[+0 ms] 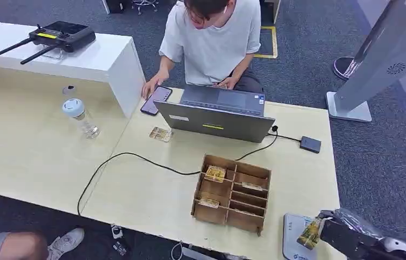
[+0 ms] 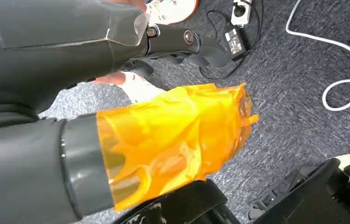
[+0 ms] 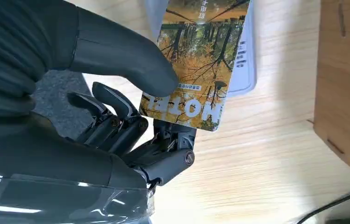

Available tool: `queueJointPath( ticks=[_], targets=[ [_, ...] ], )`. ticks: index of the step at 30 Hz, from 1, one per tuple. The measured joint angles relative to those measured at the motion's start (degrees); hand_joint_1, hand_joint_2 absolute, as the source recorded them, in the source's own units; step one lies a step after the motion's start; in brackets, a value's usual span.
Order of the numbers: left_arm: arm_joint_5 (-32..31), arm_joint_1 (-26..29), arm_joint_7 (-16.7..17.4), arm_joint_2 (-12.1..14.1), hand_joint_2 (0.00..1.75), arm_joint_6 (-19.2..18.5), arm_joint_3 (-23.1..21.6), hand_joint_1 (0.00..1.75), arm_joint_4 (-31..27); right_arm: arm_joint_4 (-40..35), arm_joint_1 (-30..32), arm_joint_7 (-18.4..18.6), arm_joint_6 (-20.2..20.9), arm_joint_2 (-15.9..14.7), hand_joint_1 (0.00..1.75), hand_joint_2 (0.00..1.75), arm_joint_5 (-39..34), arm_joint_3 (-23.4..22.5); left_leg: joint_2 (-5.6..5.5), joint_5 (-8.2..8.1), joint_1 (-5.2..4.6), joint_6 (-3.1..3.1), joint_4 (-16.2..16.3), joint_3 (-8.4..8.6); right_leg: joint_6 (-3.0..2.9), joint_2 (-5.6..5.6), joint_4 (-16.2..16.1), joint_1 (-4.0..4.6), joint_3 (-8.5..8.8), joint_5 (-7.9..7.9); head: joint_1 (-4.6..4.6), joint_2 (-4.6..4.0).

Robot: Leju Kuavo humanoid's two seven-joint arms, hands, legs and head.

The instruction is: Pass the card to the sensor for recognition and then transmit it.

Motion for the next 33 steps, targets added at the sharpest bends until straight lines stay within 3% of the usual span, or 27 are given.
queueJointPath(
  ticks=[13, 33],
  targets=[
    [-0.46, 0.0, 0.52, -0.02, 0.0, 0.02, 0.0, 0.0, 0.0, 3.87, -2.85, 3.98, -5.03, 3.65, 1.75, 1.75, 7.32, 4.35, -0.01, 0.01, 0.01, -0.01, 0.0, 0.0, 0.0, -0.01, 0.0, 0.01, 0.0, 0.0, 0.0, 0.0],
    [-0.72, 0.0, 0.55, -0.04, 0.0, 0.0, 0.0, 0.0, 0.0, 5.4, -3.44, 5.0, -5.14, 4.72, 1.75, 1.75, 10.08, 6.38, -0.01, 0.01, 0.01, -0.01, 0.0, 0.0, 0.0, -0.01, 0.0, 0.01, 0.0, 0.0, 0.0, 0.0]
  ],
)
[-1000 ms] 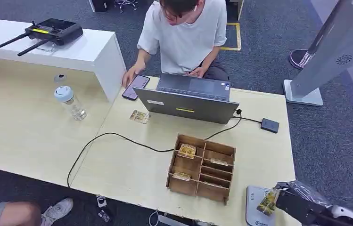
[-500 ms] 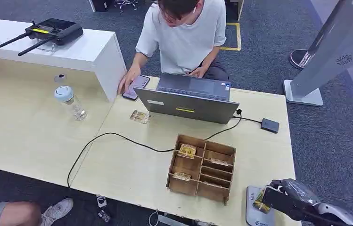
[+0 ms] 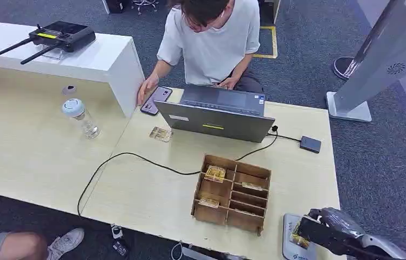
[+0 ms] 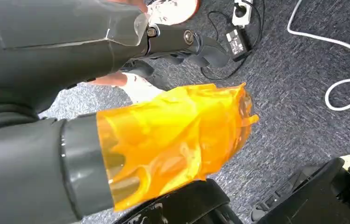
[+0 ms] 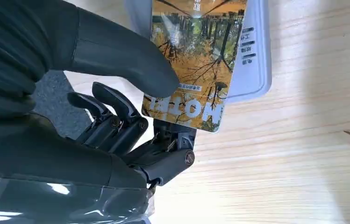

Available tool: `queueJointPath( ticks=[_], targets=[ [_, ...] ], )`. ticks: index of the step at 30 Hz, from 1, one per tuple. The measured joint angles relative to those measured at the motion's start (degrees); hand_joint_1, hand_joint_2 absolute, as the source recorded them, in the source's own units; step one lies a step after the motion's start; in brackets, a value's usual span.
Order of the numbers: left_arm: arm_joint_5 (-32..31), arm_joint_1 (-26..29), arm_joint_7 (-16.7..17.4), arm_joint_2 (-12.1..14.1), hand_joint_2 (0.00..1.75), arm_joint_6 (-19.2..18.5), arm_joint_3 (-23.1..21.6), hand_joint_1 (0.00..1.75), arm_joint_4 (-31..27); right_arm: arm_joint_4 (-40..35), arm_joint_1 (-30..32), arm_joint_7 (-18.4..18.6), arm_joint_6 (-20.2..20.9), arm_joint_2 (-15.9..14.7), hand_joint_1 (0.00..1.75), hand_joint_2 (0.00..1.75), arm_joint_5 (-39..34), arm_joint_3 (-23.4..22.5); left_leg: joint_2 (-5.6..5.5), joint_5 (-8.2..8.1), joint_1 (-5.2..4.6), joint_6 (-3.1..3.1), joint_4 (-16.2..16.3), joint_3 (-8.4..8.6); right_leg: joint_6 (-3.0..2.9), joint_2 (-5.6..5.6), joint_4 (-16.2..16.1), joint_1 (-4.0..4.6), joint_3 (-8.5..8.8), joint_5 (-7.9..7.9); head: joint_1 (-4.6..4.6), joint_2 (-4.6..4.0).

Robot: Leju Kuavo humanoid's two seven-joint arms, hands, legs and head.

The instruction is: Pass the card to the sensor for recognition and then transmit it.

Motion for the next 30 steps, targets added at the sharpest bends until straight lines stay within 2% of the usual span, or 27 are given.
queueJointPath(
  ticks=[12, 30],
  targets=[
    [0.0, 0.0, 0.15, 0.0, 0.0, 0.0, 0.0, 0.0, 0.0, 0.7, -0.12, 1.49, -1.57, 2.05, 1.75, 1.75, 4.76, 0.26, 0.0, 0.0, 0.0, 0.0, 0.0, 0.01, 0.0, 0.01, 0.0, 0.0, 0.01, 0.0, 0.0, 0.0],
    [-0.09, 0.0, 0.22, -0.02, 0.0, 0.0, 0.0, 0.0, 0.0, 0.98, -0.4, 1.9, -1.95, 3.93, 1.75, 1.75, 6.71, 0.55, 0.0, 0.0, 0.0, 0.0, 0.0, 0.01, 0.0, 0.0, 0.0, 0.0, 0.02, 0.0, 0.0, 0.0]
  ],
)
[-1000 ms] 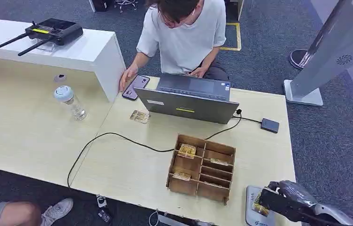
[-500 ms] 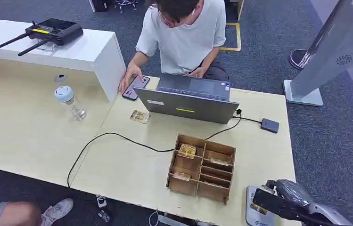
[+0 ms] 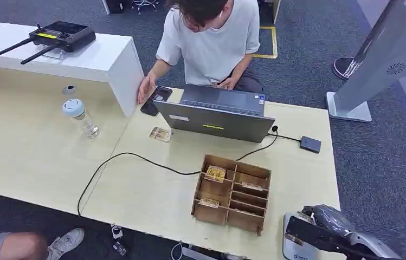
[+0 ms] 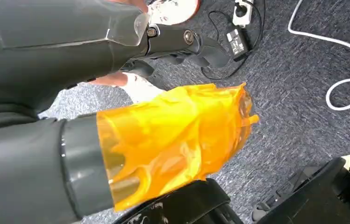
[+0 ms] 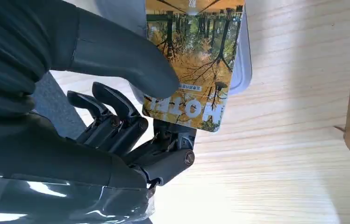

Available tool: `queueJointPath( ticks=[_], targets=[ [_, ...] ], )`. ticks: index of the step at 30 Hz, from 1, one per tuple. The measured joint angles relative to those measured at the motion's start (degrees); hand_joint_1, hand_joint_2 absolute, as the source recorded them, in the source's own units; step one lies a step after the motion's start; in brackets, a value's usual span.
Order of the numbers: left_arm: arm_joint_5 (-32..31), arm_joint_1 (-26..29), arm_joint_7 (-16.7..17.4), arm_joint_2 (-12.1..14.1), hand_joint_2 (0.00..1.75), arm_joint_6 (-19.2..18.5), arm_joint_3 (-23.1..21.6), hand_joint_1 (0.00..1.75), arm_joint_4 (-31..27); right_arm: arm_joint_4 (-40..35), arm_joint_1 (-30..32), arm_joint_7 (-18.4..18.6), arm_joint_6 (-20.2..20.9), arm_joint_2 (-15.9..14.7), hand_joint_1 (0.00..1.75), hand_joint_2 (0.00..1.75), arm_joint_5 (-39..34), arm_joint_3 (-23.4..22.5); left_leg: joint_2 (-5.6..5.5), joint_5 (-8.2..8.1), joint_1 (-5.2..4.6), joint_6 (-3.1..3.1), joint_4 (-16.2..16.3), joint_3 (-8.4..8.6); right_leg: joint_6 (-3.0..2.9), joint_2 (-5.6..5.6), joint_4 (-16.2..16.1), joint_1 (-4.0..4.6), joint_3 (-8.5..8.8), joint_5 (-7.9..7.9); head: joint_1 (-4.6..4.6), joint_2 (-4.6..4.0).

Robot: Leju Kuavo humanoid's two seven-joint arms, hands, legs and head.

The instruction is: Pass the card to the sensor for recognition and then transmit it.

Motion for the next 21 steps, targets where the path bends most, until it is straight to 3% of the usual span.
queueJointPath(
  ticks=[6, 14, 21],
  targets=[
    [0.0, 0.0, 0.0, 0.0, 0.0, 0.0, 0.0, 0.0, 0.0, 0.07, -0.06, -0.13, 0.02, 0.3, 1.75, 1.75, 0.13, 0.0, 0.0, 0.0, 0.0, 0.0, 0.0, 0.0, 0.0, 0.0, 0.0, 0.0, 0.0, 0.0, 0.0, 0.0],
    [0.28, 0.01, -0.07, 0.0, 0.0, 0.02, 0.0, 0.0, 0.0, 0.04, -0.04, -3.19, 0.57, 0.37, 1.75, 1.75, -3.72, -1.12, 0.0, 0.0, 0.0, 0.0, 0.0, 0.01, 0.0, 0.0, 0.0, 0.0, 0.0, 0.0, 0.0, 0.0],
    [1.22, 0.04, -0.09, 0.0, 0.0, 0.2, 0.24, 0.0, 0.0, -2.38, 0.81, -4.48, -1.77, 0.31, 1.75, 1.75, -6.1, -4.31, 0.0, 0.0, 0.0, 0.0, 0.0, 0.0, 0.0, 0.0, 0.0, 0.0, -0.01, 0.0, 0.0, 0.0]
  ],
)
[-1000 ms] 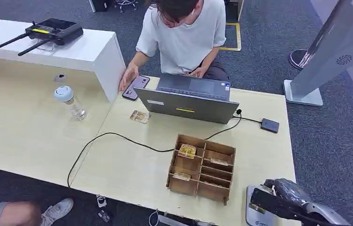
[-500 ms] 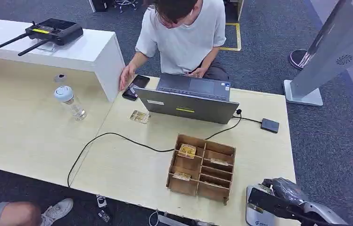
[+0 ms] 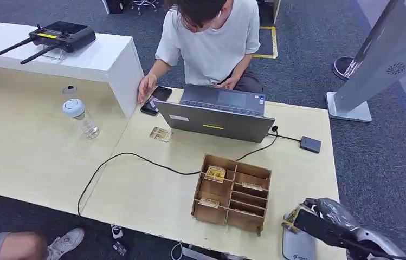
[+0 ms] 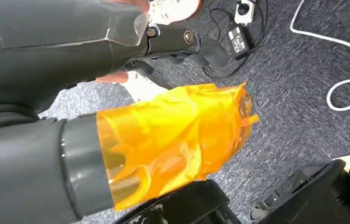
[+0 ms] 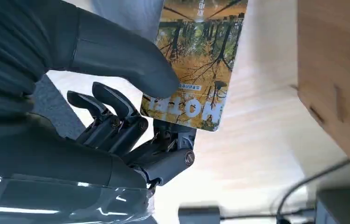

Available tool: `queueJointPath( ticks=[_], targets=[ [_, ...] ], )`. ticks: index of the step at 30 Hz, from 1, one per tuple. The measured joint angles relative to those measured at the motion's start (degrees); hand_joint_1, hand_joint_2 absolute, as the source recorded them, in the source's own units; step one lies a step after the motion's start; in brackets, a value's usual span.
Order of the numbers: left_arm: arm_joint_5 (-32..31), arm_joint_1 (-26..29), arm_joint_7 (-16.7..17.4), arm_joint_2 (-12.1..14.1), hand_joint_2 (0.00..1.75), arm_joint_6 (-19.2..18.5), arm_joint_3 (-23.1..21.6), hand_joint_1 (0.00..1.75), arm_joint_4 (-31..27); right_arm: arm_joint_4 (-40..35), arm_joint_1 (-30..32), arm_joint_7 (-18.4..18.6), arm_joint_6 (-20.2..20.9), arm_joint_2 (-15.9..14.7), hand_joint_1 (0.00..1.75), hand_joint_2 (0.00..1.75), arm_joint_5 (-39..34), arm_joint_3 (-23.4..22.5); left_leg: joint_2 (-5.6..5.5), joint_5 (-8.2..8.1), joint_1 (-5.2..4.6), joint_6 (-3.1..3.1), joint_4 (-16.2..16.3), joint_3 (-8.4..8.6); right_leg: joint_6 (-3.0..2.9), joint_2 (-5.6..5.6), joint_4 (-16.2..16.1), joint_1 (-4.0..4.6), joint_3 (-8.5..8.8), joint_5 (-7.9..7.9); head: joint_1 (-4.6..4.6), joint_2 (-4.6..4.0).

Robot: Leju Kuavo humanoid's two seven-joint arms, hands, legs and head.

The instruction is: Pass the card to the sensor for recognition and then transmit it.

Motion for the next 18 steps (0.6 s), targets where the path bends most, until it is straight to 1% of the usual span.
queueJointPath(
  ticks=[5, 10, 13, 18],
  targets=[
    [0.81, 0.03, 0.0, -0.13, 0.0, 0.22, 0.48, 0.0, 0.0, -3.35, 1.48, -1.14, -3.44, 0.15, 1.75, 1.75, 0.46, -2.82, 0.0, 0.0, 0.0, 0.0, 0.0, -0.01, 0.0, 0.0, 0.0, 0.0, 0.0, 0.0, 0.0, 0.0],
    [1.46, 0.04, 0.0, -0.48, 0.0, 0.48, 1.44, 0.0, 0.0, -7.39, 3.0, -3.52, -6.56, 1.18, 1.75, 1.75, 1.29, -5.84, 0.0, 0.0, 0.01, 0.0, 0.0, -0.01, 0.0, 0.0, 0.0, 0.01, 0.0, 0.0, 0.02, 0.0],
    [1.73, 0.05, -0.09, -0.52, 0.0, 0.52, 1.64, 0.0, 0.0, -9.73, 3.39, -5.14, -8.11, 2.36, 1.75, 1.75, 2.01, -7.04, 0.0, 0.0, 0.01, 0.0, -0.01, 0.0, 0.0, 0.01, 0.0, 0.01, 0.0, 0.0, 0.0, 0.0],
    [1.79, 0.05, -0.15, -0.85, 0.0, 0.52, 2.14, 0.0, 0.0, -12.9, 3.66, -8.4, -9.91, 5.47, 1.75, 1.75, 4.22, -8.02, 0.01, 0.01, 0.02, -0.01, -0.01, 0.0, 0.0, 0.01, 0.01, 0.02, 0.0, 0.0, 0.02, 0.0]
  ],
)
